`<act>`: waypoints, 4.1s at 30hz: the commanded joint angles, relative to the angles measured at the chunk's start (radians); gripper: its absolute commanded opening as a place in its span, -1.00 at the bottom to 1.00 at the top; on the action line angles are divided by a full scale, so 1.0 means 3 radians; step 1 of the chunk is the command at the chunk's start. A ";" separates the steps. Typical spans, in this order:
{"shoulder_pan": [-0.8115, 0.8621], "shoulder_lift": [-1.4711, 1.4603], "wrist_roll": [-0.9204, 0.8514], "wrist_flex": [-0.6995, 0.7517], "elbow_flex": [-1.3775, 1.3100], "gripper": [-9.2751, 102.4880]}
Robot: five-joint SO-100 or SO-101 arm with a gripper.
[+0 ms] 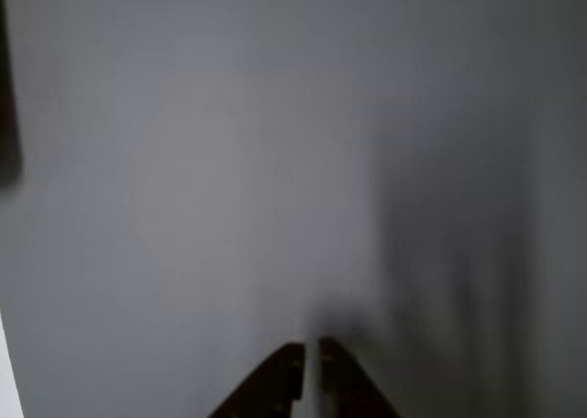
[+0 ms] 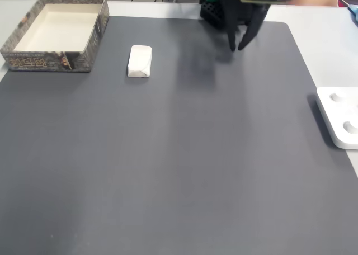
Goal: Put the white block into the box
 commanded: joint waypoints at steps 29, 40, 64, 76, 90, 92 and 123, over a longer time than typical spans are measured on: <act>0.2142 -0.2925 0.1846 0.0077 -0.2383 -0.86; 0.2250 -0.3763 0.2480 0.0230 -0.3160 -0.86; 0.2296 -0.3774 0.3109 0.0210 -0.3170 -0.45; 0.2470 -0.3707 0.3329 0.0000 -0.3083 -0.34; 0.2475 -0.3840 0.3298 -0.0169 -0.3068 -0.32; 0.2449 -0.3861 0.3283 -0.0169 -0.3058 -0.33; 0.2224 -0.4254 0.3221 -0.0256 -0.3032 -0.38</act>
